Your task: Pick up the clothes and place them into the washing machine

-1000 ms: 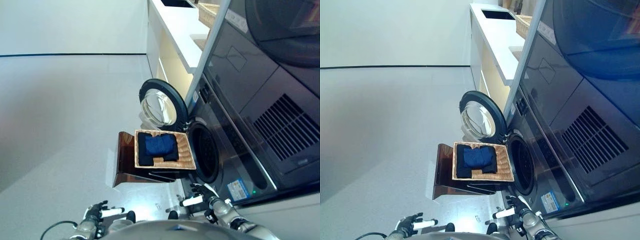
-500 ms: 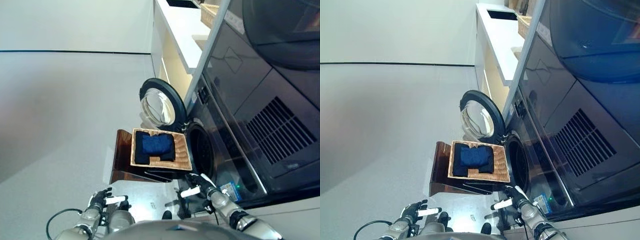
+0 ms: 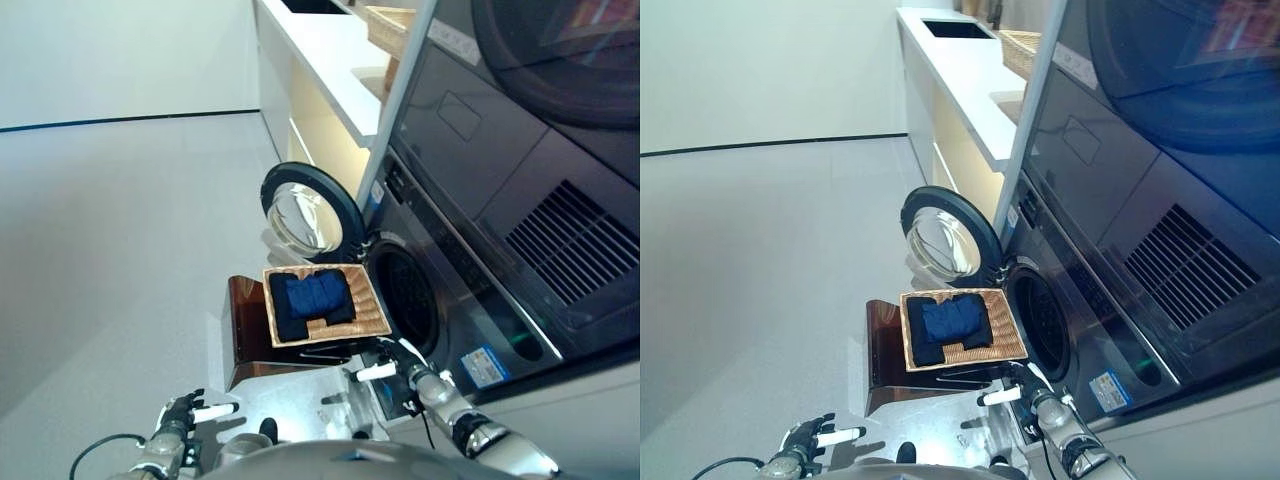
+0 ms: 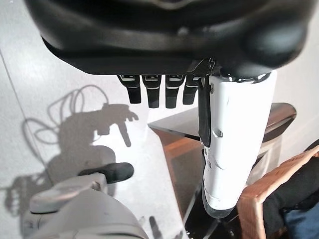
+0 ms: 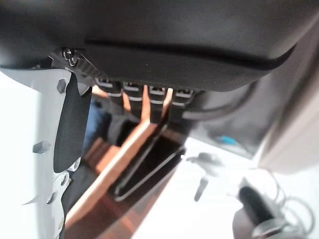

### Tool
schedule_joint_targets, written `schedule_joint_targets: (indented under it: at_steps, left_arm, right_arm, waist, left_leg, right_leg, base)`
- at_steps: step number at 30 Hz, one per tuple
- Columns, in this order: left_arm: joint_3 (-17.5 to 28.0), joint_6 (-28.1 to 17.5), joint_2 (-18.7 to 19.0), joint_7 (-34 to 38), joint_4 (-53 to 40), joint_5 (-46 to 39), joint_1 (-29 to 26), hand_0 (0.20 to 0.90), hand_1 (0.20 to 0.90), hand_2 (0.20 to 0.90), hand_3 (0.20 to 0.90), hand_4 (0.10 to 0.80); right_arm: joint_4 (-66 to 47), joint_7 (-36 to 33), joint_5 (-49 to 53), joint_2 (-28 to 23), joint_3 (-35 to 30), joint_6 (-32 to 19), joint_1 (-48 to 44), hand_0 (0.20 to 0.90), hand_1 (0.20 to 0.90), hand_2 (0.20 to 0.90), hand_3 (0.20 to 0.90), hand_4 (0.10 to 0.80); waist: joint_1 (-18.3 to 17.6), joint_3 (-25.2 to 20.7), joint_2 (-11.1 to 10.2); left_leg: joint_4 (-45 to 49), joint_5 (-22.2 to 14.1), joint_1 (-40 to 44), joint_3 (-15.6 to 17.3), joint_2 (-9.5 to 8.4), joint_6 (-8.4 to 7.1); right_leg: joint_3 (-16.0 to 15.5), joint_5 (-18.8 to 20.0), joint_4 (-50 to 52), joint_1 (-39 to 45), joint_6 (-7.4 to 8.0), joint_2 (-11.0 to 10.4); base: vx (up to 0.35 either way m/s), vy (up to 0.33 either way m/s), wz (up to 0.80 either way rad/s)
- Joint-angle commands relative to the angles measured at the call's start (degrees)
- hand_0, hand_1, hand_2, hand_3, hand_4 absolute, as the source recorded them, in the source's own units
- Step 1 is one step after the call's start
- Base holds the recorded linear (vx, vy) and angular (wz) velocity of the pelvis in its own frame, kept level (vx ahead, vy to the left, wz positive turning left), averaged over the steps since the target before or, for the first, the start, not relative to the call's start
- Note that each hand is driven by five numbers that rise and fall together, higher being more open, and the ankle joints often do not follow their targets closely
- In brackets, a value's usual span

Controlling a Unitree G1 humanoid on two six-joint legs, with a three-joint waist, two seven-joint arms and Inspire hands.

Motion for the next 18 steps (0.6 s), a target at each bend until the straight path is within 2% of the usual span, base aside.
schedule_joint_targets:
  at_steps: [1,2,3,4,7,9,10,12,13,14,15,17,18]
  left_arm:
    - [-0.4,-2.2,0.8,0.3,-0.2,-0.1,-2.9,0.9,0.9,0.9,0.9,0.8]
    - [-0.6,-2.3,0.6,0.4,-0.5,-0.3,-3.3,0.9,0.9,0.9,0.9,0.8]
    - [-1.4,-2.8,0.5,0.8,-1.0,-0.6,-4.5,0.9,0.9,0.9,0.9,0.8]
    - [-1.8,-3.1,0.2,1.3,-1.6,-0.6,-4.7,0.9,0.9,0.9,0.9,0.8]
    - [-2.0,-3.5,-1.0,2.1,-2.9,-0.8,-4.3,0.9,0.9,0.9,0.9,0.8]
    - [-3.3,-3.6,-1.9,1.8,-4.5,-0.7,-4.4,0.9,0.9,0.9,0.9,0.8]
    - [-4.9,-3.8,-2.1,1.4,-4.9,0.1,-4.6,0.9,0.9,0.9,0.9,0.8]
    - [-4.8,-3.7,-2.0,1.7,-5.3,-1.0,-5.0,0.9,0.9,0.9,0.9,0.8]
    - [-4.8,-3.7,-2.0,1.7,-5.3,-1.1,-5.0,0.9,0.9,0.9,0.9,0.8]
    - [-4.7,-3.8,-2.2,1.6,-5.3,-1.2,-5.3,0.9,0.9,0.9,0.9,0.8]
    - [-4.2,-3.5,-2.4,1.5,-4.9,-1.6,-4.8,0.9,0.9,0.9,0.9,0.8]
    - [-3.5,-3.4,-2.3,1.7,-5.1,-2.0,-4.5,0.9,0.9,0.9,0.9,0.8]
    - [-3.1,-3.4,-2.1,2.0,-5.0,-2.1,-4.2,0.9,0.9,0.9,0.9,0.8]
  right_arm:
    - [-4.7,-2.9,-2.1,-3.7,1.6,-1.7,-7.3,0.9,0.9,0.9,0.9,0.8]
    - [-4.5,-3.0,-3.0,-3.7,2.1,-1.5,-8.0,0.9,0.9,0.9,0.9,0.8]
    - [-6.1,-3.5,-6.0,-4.3,3.7,-1.2,-8.4,0.9,0.9,0.9,0.9,0.8]
    - [-6.4,-4.6,-8.7,-4.8,4.1,-0.9,-8.0,0.9,0.9,0.9,0.9,0.8]
    - [-9.4,-5.9,-13.2,-6.2,4.7,-0.4,-7.5,0.9,0.9,0.9,0.9,0.8]
    - [-10.5,-6.9,-16.6,-7.9,5.2,-0.1,-7.6,0.9,0.9,0.9,0.9,0.8]
    - [-9.9,-6.7,-15.8,-8.5,5.5,-0.4,-7.9,0.9,0.9,0.9,0.9,0.8]
    - [-11.3,-7.2,-15.0,-8.6,5.9,-0.4,-8.2,0.9,0.9,0.9,0.9,0.8]
    - [-11.3,-7.2,-15.0,-8.6,5.9,-0.4,-8.2,0.9,0.9,0.9,0.9,0.8]
    - [-11.2,-7.2,-14.8,-8.5,6.4,-0.3,-8.8,0.9,0.9,0.9,0.9,0.8]
    - [-9.9,-7.5,-14.8,-8.6,6.9,-0.1,-9.8,0.9,0.9,0.9,0.9,0.8]
    - [-9.5,-7.9,-14.4,-8.7,6.7,-0.1,-9.9,0.9,0.9,0.9,0.9,0.8]
    - [-9.5,-7.9,-14.2,-8.9,6.8,0.0,-10.2,0.9,0.9,0.9,0.9,0.8]
  waist:
    - [-0.1,0.8,-0.4]
    - [-0.3,0.9,-0.7]
    - [-1.6,1.0,-1.4]
    - [-1.7,0.8,-1.7]
    - [-1.7,-0.3,-2.0]
    - [-2.1,-1.2,-2.1]
    - [-2.4,-1.0,-2.8]
    - [-1.7,1.4,-3.3]
    - [-1.9,1.4,-3.2]
    - [-0.8,2.7,-3.4]
    - [0.0,2.7,-3.4]
    - [0.3,2.2,-3.4]
    - [0.5,1.5,-2.8]
  left_leg:
    - [1.9,-3.5,-0.7,-3.5,0.34,-5.28]
    - [1.6,-3.7,-0.3,-3.5,0.36,-5.58]
    - [1.1,-4.3,0.6,-4.5,0.45,-6.14]
    - [0.7,-4.5,1.1,-4.9,0.58,-6.33]
    - [0.4,-4.6,1.5,-5.1,1.57,-7.05]
    - [0.6,-4.7,1.2,-5.3,3.08,-8.23]
    - [7.7,-5.7,-1.6,-5.7,4.42,-9.58]
    - [20.3,-2.4,-8.2,-5.9,4.84,-11.16]
    - [20.9,-2.6,-8.6,-6.1,4.88,-11.19]
    - [23.8,-1.6,-10.6,-7.6,3.49,-10.95]
    - [21.2,-1.9,-12.7,-7.4,2.98,-10.21]
    - [17.3,-2.2,-12.6,-6.6,3.28,-9.87]
    - [11.1,0.0,-12.5,-5.7,4.58,-9.78]
  right_leg:
    - [-2.0,1.9,-6.7,0.3,-1.16,0.8]
    - [-2.1,3.2,-9.3,-0.4,-0.72,0.6]
    - [2.0,4.1,-12.2,-0.2,-0.59,1.9]
    - [3.0,4.4,-13.3,0.7,-0.59,2.3]
    - [1.8,4.5,-14.4,2.4,-0.55,2.9]
    - [0.8,3.6,-15.4,3.9,-1.05,3.8]
    - [0.2,2.0,-15.4,5.5,-2.28,4.6]
    - [-1.0,0.8,-15.2,7.3,-4.12,4.9]
    - [-1.2,0.8,-15.1,7.2,-4.14,5.0]
    - [-1.3,0.7,-15.0,7.5,-4.74,5.2]
    - [-1.5,0.3,-15.9,8.3,-4.62,5.7]
    - [-1.3,0.0,-16.6,8.8,-4.16,5.8]
    - [-1.3,-0.5,-17.0,9.3,-3.67,6.5]
  base:
    - [0.128,-0.118,0.17]
    - [0.173,-0.131,0.11]
    - [0.235,-0.186,0.14]
    - [0.188,-0.144,0.21]
    - [0.154,-0.137,0.51]
    - [0.198,-0.249,0.41]
    - [0.169,-0.31,0.56]
    - [0.015,-0.233,0.86]
    - [-0.062,-0.151,0.65]
    - [0.035,-0.116,0.32]
    - [0.044,-0.116,0.21]
    - [0.154,-0.02,0.04]
    - [0.241,0.035,0.04]
